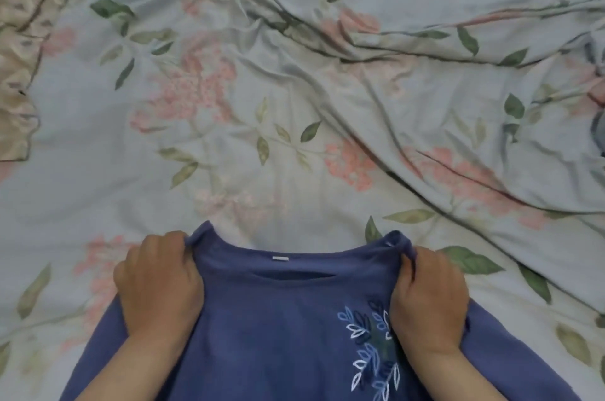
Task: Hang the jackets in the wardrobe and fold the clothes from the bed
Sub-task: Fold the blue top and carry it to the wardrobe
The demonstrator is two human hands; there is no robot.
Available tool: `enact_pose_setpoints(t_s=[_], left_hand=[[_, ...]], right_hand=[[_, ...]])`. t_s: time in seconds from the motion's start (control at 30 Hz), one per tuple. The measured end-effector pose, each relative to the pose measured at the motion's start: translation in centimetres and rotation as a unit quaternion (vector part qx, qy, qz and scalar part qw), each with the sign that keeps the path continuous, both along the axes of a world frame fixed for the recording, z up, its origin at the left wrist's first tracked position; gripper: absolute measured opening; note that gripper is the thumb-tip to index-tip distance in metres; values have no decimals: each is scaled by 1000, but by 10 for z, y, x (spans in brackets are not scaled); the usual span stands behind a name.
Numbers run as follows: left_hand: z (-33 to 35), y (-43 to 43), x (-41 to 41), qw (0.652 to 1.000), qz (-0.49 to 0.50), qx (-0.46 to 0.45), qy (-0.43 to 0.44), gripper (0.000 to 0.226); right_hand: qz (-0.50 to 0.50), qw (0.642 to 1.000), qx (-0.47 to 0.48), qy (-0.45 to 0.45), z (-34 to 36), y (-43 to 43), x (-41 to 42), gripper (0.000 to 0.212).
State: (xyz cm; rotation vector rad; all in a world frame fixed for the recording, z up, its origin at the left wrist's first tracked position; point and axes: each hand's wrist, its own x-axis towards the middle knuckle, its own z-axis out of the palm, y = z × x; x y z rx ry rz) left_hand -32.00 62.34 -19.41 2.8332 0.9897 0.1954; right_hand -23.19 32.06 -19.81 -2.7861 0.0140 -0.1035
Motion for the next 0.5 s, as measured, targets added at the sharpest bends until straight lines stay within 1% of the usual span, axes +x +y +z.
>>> enact_pose_setpoints(t_s=[0.1,0.2,0.3,0.37,0.5], left_hand=[[-3,19,29,1000,-16,-2,-16,23],[2,43,82,999,-20,7,-31,20],[0,64,126,999,-41,17,-28,18],[-3,73,148,998,-36,25,-34,19],[-6,91,191,996,-44,38,-60,17]], right_hand=[[38,999,-9,-9,6,4,23,22],[63,998,-19,-23,13,18,80,24],[70,995,-56,-45,11,39,137,13],[80,993,-77,-51,7,49,167,14],[96,990,-71,-77,1,59,211,15]])
